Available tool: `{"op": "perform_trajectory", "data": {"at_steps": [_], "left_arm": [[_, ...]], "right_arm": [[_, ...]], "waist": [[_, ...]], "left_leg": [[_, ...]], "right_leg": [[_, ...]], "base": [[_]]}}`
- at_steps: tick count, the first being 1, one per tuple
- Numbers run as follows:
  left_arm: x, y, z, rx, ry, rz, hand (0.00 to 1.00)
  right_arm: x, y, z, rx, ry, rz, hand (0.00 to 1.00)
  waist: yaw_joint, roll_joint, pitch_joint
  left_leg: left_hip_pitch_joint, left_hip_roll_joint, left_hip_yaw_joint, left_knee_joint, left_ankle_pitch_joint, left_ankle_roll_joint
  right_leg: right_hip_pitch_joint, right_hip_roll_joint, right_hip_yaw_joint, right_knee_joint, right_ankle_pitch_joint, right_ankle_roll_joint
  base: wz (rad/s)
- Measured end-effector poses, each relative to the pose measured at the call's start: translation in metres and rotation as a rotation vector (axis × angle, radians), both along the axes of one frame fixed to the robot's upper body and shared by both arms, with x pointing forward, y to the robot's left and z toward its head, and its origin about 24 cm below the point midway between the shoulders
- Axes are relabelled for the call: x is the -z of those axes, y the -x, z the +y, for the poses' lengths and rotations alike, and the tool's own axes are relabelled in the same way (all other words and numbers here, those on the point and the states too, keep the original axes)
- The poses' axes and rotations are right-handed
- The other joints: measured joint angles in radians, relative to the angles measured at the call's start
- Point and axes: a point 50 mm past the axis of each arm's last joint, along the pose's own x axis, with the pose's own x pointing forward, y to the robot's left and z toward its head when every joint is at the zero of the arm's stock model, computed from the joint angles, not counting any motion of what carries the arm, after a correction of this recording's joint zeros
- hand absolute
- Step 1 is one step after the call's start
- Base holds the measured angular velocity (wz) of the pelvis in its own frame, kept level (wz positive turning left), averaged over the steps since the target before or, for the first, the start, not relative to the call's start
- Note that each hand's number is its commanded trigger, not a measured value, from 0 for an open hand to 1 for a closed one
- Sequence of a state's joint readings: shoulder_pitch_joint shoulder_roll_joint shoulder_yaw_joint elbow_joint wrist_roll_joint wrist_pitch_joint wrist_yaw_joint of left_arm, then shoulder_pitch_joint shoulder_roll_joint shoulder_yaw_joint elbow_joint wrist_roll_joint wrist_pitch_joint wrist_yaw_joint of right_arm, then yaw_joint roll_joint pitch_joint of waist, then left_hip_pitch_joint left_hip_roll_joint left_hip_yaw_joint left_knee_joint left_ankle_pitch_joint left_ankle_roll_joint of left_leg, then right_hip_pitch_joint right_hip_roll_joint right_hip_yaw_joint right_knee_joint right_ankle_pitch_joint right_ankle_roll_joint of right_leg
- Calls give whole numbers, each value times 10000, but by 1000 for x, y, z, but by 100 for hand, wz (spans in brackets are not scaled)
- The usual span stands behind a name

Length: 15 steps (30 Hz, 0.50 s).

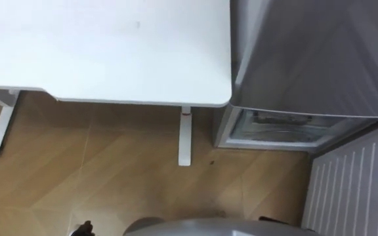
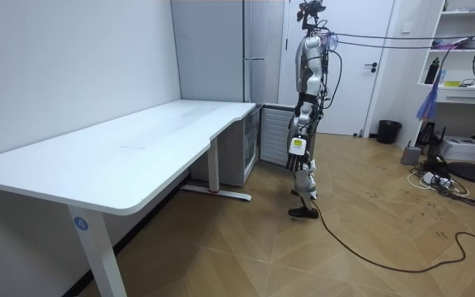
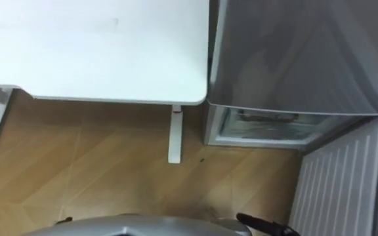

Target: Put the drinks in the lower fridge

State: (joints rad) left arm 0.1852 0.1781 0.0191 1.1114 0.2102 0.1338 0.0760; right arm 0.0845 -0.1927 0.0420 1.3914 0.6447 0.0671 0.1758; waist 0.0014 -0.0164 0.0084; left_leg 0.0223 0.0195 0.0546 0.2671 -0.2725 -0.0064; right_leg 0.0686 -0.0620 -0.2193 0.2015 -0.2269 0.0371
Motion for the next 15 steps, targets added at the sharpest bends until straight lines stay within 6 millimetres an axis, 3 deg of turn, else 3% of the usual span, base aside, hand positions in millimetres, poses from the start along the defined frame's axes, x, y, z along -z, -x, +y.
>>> {"op": "perform_trajectory", "data": {"at_steps": [7,10,15], "left_arm": [[0,-5,2,47,-103,38,0],[0,-5,1,144,-14,74,0],[0,-15,-1,222,34,-160,0]], "right_arm": [[0,3,-1,-179,95,7,0],[-1,6,-2,-194,132,89,0],[-1,4,-4,-910,463,239,0]], "waist": [[-271,-106,-35],[-301,-132,-89],[-328,-179,-90]], "left_leg": [[246,114,314,-281,10,-19],[343,136,462,-307,23,-21],[473,152,673,-305,26,-17]], "right_leg": [[-19,121,330,22,107,-68],[-13,148,507,27,128,-72],[9,176,761,24,164,-59]], "base": [[-16],[-16],[-14]]}}
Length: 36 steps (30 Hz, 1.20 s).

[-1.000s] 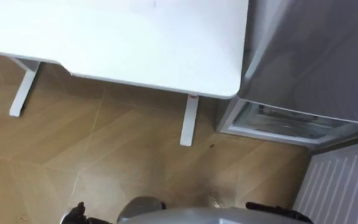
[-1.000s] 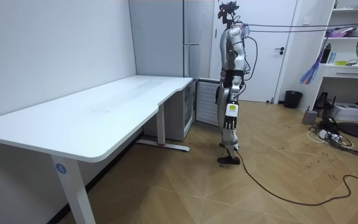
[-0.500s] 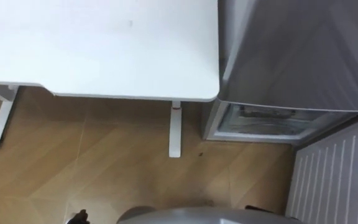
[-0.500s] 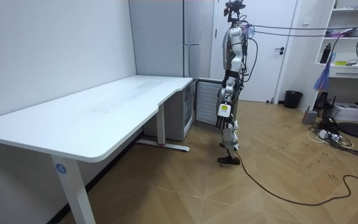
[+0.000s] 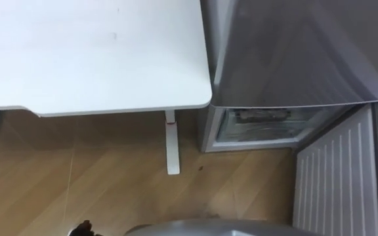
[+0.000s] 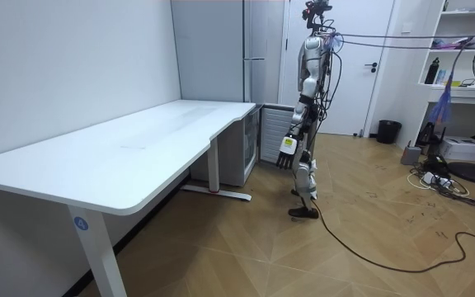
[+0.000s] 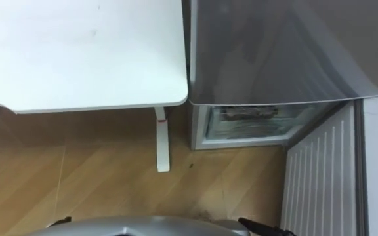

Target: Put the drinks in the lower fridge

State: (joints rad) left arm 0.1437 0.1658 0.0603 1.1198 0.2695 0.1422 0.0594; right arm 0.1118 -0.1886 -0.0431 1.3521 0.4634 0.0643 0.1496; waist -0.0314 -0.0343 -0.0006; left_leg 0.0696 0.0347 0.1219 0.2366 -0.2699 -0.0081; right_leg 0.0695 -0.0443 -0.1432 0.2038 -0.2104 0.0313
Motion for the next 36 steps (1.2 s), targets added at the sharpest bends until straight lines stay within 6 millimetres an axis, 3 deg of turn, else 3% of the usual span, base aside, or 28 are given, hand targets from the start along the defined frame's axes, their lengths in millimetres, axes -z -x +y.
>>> {"op": "perform_trajectory", "data": {"at_steps": [9,18,26,30,36], "left_arm": [[-1,-13,-3,12,-38,-689,0],[-1,-18,-8,545,122,-1041,0],[-2,-26,-13,1146,304,-1300,0],[-3,-30,-14,1333,400,-1463,0],[-5,-32,-10,1603,364,-1460,0]], "right_arm": [[-2,-15,-3,-1617,1146,-46,0],[-10,-53,4,-4464,2692,-1317,0],[-41,-112,24,-7302,4272,-4272,0],[-58,-124,32,-7879,4900,-5267,0],[-99,-151,35,-7622,6622,-7399,0]], "waist": [[-33,41,18],[-51,199,13],[-139,254,8],[-122,245,-1],[-172,108,-13]], "left_leg": [[146,88,299,-234,-1,-1],[72,100,395,-274,4,-8],[-37,91,349,-198,8,-7],[-45,87,430,-255,33,1],[70,80,556,-393,87,-4]], "right_leg": [[-38,101,328,-3,95,-32],[-199,130,422,-16,129,-44],[-412,120,458,-48,130,-43],[-517,126,580,5,130,-43],[-463,153,728,2,156,-34]], "base": [[-12],[-5],[-1],[-7],[-7]]}}
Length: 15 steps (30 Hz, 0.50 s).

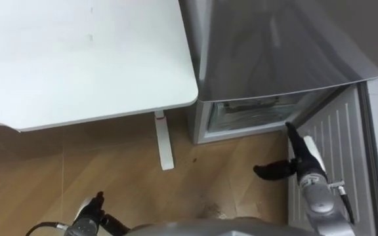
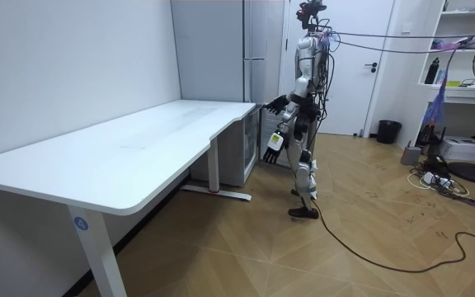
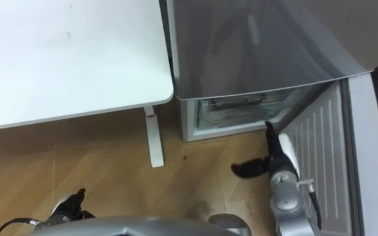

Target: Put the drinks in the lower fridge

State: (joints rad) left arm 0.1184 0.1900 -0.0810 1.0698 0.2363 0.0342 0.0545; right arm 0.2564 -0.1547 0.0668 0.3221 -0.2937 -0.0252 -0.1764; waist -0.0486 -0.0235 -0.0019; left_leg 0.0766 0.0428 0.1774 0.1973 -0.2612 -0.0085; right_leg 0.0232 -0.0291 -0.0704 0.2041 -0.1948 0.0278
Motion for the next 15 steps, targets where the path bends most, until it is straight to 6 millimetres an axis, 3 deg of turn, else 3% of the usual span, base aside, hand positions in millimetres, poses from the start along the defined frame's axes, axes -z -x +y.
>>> {"op": "perform_trajectory", "data": {"at_steps": [6,9,11,15], "left_arm": [[-1,-4,-1,39,103,-205,0],[-1,-2,-2,0,147,-175,0],[0,-1,-2,7,173,-153,0],[0,2,-1,-31,224,-72,0]], "right_arm": [[-29,-17,2,60,523,-1714,0],[-50,-21,1,380,880,-2779,0],[-67,-24,-3,664,1266,-3696,0],[-91,-27,-10,1479,1645,-5245,0]], "waist": [[-15,-67,15],[-24,31,56],[-56,138,49],[-97,138,18]], "left_leg": [[105,-3,47,-11,1,1],[59,-2,74,-2,1,1],[-20,-1,115,0,3,4],[46,1,143,-18,17,3]], "right_leg": [[111,-1,5,-13,5,8],[88,2,12,-11,6,10],[-47,2,63,21,12,10],[-25,21,126,25,16,10]], "base": [[0],[0],[-6],[-4]]}}
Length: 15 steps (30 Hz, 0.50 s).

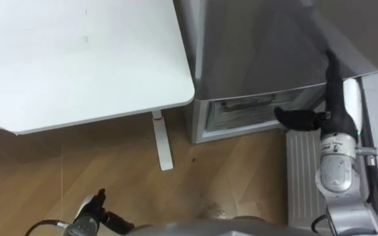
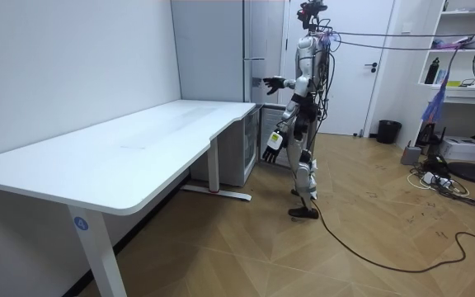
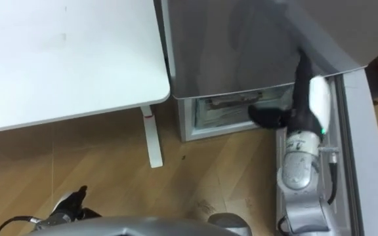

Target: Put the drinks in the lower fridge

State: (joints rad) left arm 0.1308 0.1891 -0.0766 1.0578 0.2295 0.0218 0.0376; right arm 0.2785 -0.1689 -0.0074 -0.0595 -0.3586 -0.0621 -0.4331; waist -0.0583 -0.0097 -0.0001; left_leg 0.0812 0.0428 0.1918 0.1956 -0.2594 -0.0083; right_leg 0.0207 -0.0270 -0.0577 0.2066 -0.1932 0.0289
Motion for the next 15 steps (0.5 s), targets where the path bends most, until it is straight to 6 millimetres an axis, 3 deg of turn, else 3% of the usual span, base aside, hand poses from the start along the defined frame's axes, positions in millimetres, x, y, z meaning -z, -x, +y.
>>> {"op": "perform_trajectory", "data": {"at_steps": [5,8,11,15], "left_arm": [[-1,3,5,-306,-110,-5,0],[-1,8,10,-368,-213,98,0],[-1,15,14,-424,-320,343,0],[0,20,16,-526,-350,454,0]], "right_arm": [[-14,1,-10,886,-77,-994,0],[-35,1,-21,1386,128,-1987,0],[-48,6,-36,2323,86,-2956,0],[-51,12,-47,3205,124,-3370,0]], "waist": [[-53,-285,-94],[-195,-403,-77],[-256,-427,-82],[-334,-417,-79]], "left_leg": [[110,-1,115,-165,41,-13],[134,-1,179,-176,42,-13],[203,1,226,-214,41,-13],[286,1,299,-281,41,-13]], "right_leg": [[-20,15,78,-13,0,-1],[-25,29,157,-12,1,-1],[14,52,219,-25,3,-2],[17,67,298,-28,10,0]], "base": [[-5],[-6],[-8],[-8]]}}
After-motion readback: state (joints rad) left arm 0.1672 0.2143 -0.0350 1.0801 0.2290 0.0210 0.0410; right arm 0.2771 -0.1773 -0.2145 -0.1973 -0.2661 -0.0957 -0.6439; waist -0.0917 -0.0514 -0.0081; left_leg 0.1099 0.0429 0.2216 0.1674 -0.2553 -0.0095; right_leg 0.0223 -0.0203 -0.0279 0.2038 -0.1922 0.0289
